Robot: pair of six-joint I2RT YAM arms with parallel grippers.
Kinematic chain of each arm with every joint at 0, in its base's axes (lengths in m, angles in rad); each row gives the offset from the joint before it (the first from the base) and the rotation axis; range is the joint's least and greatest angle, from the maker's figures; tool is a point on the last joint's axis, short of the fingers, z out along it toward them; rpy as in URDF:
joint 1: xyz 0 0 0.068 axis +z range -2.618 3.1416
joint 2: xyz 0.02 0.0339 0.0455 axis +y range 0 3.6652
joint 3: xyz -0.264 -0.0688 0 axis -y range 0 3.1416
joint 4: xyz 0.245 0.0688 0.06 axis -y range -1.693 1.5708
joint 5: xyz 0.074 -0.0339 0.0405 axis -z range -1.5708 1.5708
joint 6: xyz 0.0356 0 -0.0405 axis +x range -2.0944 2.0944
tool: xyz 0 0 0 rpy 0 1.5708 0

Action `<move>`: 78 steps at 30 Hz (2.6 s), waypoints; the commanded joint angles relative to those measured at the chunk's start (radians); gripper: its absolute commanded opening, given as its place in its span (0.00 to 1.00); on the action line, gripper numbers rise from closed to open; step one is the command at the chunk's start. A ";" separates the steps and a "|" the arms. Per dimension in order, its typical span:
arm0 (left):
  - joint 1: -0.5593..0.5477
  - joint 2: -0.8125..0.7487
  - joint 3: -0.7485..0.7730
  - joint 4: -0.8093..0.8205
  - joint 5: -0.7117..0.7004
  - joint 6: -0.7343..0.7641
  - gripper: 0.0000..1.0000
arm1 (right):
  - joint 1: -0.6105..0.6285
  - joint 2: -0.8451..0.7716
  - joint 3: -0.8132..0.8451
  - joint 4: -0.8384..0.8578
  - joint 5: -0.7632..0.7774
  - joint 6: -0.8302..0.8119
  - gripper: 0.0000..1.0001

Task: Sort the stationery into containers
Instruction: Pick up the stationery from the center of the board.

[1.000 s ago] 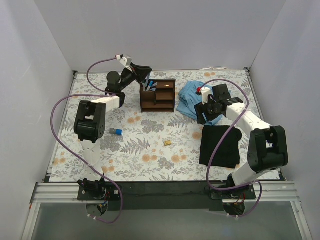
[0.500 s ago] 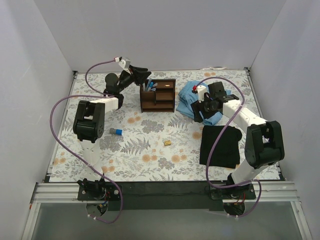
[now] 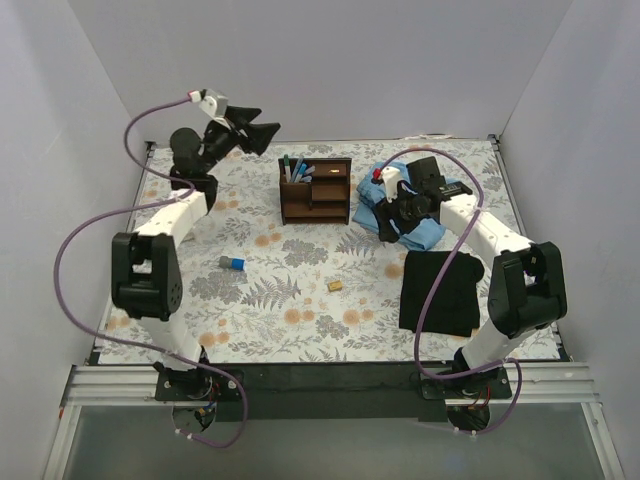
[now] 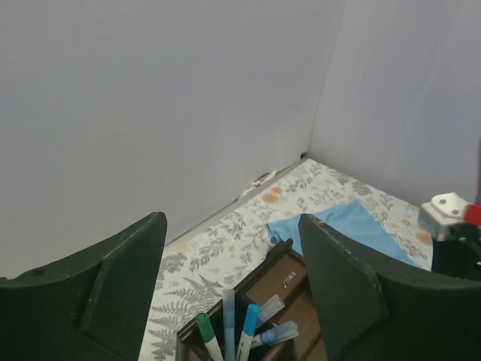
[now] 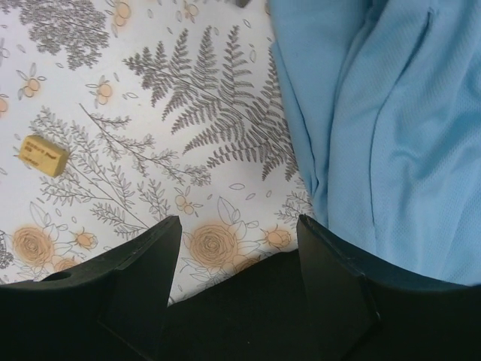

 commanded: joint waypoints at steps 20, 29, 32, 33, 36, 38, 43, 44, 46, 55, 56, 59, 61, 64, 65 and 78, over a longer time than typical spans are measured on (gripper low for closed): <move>0.041 -0.446 -0.022 -1.932 -0.139 1.675 0.86 | 0.092 -0.114 0.018 -0.036 -0.152 -0.168 0.71; -0.170 -0.261 -0.101 -1.928 -0.410 1.746 0.78 | 0.093 -0.120 0.012 -0.016 -0.160 -0.159 0.70; -0.171 -0.189 -0.073 -1.930 -0.441 1.746 0.74 | 0.093 -0.128 0.004 -0.014 -0.146 -0.161 0.70; -0.171 -0.178 -0.064 -1.936 -0.444 1.749 0.73 | 0.092 -0.131 0.001 -0.014 -0.143 -0.161 0.70; -0.171 -0.138 -0.024 -1.953 -0.452 1.775 0.73 | 0.092 -0.140 -0.017 -0.010 -0.140 -0.161 0.71; -0.173 -0.112 0.017 -1.985 -0.449 1.778 0.73 | 0.092 -0.146 -0.026 -0.008 -0.140 -0.161 0.71; -0.170 -0.037 0.063 -2.027 -0.467 1.784 0.70 | 0.092 -0.140 -0.031 -0.002 -0.129 -0.162 0.71; -0.170 -0.031 0.065 -2.030 -0.474 1.790 0.70 | 0.092 -0.137 -0.031 -0.002 -0.124 -0.164 0.71; -0.168 -0.011 0.065 -2.033 -0.481 1.792 0.68 | 0.093 -0.131 -0.028 0.000 -0.118 -0.167 0.71; -0.159 0.046 0.085 -2.025 -0.494 1.795 0.65 | 0.090 -0.102 -0.020 0.001 -0.111 -0.170 0.71; -0.157 0.058 0.088 -2.022 -0.492 1.789 0.64 | 0.090 -0.099 -0.017 0.001 -0.111 -0.170 0.71; -0.159 0.075 0.084 -2.002 -0.498 1.778 0.63 | 0.090 -0.086 -0.005 -0.002 -0.108 -0.167 0.71; -0.157 0.080 0.077 -1.978 -0.500 1.778 0.61 | 0.090 -0.077 0.000 -0.002 -0.103 -0.167 0.71; -0.156 0.086 0.056 -1.950 -0.509 1.776 0.59 | 0.092 -0.065 0.011 -0.002 -0.098 -0.165 0.71; -0.153 0.087 0.047 -1.947 -0.510 1.776 0.58 | 0.090 -0.063 0.012 -0.002 -0.097 -0.165 0.71; -0.122 0.080 0.155 -2.078 -0.469 1.709 0.08 | 0.090 -0.053 0.021 -0.010 -0.060 -0.171 0.71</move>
